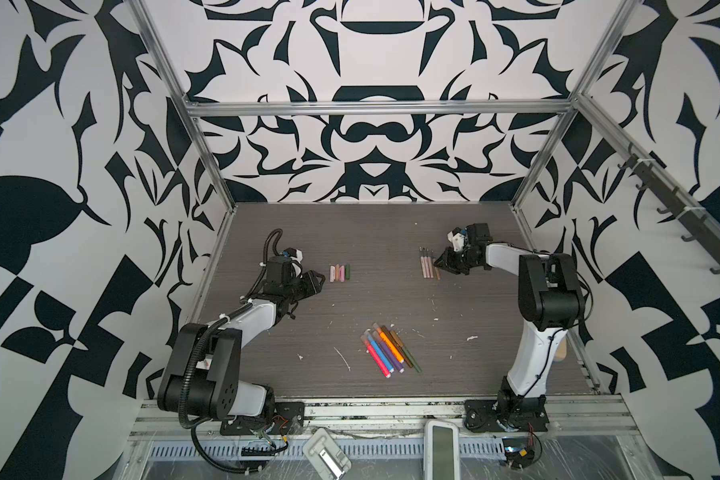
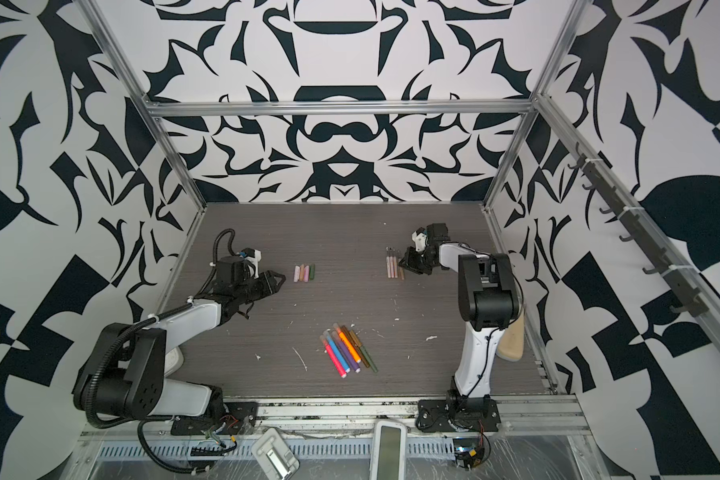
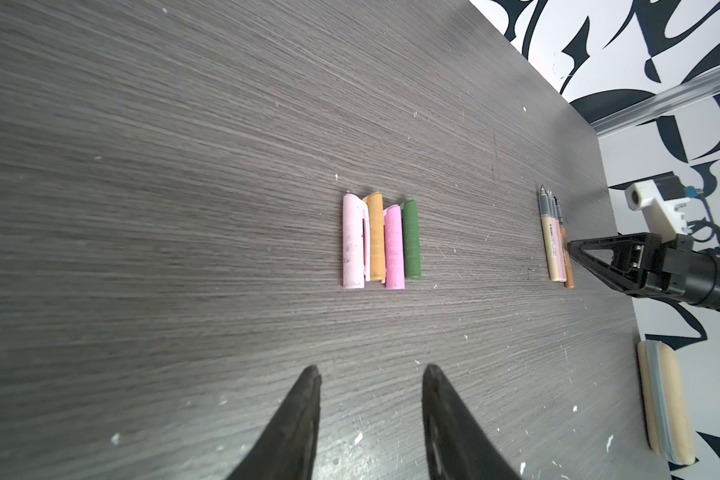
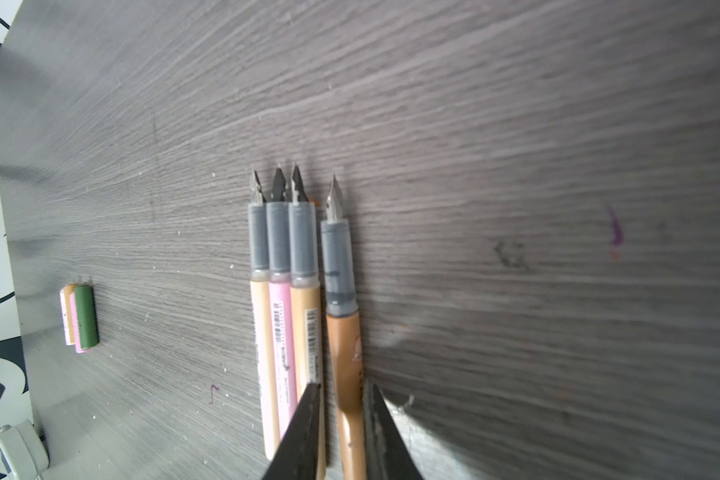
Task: Open the pen caps
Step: 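Lower the brown pen beside the uncapped pens and open the right gripper, then lift the right gripper away from the laid pens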
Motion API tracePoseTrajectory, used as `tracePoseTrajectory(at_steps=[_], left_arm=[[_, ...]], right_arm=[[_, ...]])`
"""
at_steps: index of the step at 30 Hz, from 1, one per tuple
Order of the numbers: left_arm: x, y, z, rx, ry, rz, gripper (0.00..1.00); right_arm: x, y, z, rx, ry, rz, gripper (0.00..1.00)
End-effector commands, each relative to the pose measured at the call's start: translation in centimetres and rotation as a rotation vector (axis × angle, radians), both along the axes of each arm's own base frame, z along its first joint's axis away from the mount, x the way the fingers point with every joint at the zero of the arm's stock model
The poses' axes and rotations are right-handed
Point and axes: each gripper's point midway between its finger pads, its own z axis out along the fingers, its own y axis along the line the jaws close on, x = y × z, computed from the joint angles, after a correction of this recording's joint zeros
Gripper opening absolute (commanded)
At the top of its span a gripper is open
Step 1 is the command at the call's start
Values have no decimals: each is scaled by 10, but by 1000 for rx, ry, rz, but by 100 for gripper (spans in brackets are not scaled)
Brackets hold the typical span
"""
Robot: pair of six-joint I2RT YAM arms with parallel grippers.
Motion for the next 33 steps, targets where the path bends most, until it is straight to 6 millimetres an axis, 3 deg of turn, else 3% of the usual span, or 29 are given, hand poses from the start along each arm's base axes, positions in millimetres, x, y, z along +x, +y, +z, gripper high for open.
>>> tracePoseTrajectory(at_steps=[1,21,26,30,33], left_arm=[[8,-1,7,-15,-11,0,43],[8,-1,6,-16,-9,0,44],[8,-1,6,-16,-10,0,43],[8,1,6,-16,-6,5,44],[8,1,5,-21,-2,7,44]], right_arm=[[-1,2,11,18,-22,4,22],[0,9,18,70,-43,14,22],[-4,-5,19,-13,-54,-28,22],[-19,-18,37,-93,-101,-68,22],[-50,-9,59,-146,-152,-47,22]])
